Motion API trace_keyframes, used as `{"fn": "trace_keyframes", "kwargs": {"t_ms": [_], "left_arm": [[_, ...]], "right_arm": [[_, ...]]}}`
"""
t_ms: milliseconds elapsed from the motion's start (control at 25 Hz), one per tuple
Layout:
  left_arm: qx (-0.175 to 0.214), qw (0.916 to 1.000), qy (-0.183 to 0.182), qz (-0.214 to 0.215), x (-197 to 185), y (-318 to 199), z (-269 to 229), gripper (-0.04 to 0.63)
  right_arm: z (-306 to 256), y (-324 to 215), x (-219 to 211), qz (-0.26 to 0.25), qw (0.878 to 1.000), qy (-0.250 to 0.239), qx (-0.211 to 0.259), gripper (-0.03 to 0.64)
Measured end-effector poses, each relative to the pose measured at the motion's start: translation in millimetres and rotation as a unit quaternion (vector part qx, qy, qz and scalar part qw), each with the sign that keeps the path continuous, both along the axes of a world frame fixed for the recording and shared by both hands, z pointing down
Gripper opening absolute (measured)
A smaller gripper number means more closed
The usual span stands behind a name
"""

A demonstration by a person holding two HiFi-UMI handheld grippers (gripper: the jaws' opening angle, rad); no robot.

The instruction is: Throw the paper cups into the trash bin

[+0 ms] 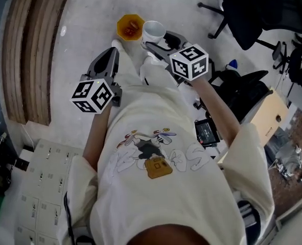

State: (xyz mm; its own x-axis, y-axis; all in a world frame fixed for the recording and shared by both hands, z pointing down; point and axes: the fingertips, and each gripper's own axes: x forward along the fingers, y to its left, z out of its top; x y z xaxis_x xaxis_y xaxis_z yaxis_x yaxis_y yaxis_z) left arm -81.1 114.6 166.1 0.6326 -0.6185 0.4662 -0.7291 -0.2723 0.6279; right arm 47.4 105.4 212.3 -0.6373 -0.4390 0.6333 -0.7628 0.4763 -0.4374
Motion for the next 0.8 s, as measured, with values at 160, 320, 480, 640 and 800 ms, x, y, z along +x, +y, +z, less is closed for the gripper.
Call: {"fn": "trace_keyframes", "kwargs": {"t_ms": [160, 320, 480, 640, 800], "left_arm": [[-0.006, 0.9997, 0.010, 0.020, -9, -42, 8, 0.005], [-0.013, 0.9992, -0.004, 0.038, -7, -55, 24, 0.006], [-0.026, 0.9994, -0.014, 0.018, -5, -75, 62, 0.006], [-0.032, 0.9992, -0.020, 0.010, 2, -91, 103, 0.006], [-0.032, 0.9988, -0.029, 0.025, 9, -100, 153, 0.006]], "right_arm": [[7, -28, -6, 0.013, 1.000, 0.015, -0.008, 0.282], [30, -35, -10, 0.005, 0.999, 0.023, -0.022, 0.282], [72, -39, -11, -0.042, 0.997, 0.051, -0.039, 0.282], [108, -44, -8, -0.073, 0.994, 0.062, -0.046, 0.282], [156, -51, -2, -0.096, 0.990, 0.081, -0.058, 0.282]]}}
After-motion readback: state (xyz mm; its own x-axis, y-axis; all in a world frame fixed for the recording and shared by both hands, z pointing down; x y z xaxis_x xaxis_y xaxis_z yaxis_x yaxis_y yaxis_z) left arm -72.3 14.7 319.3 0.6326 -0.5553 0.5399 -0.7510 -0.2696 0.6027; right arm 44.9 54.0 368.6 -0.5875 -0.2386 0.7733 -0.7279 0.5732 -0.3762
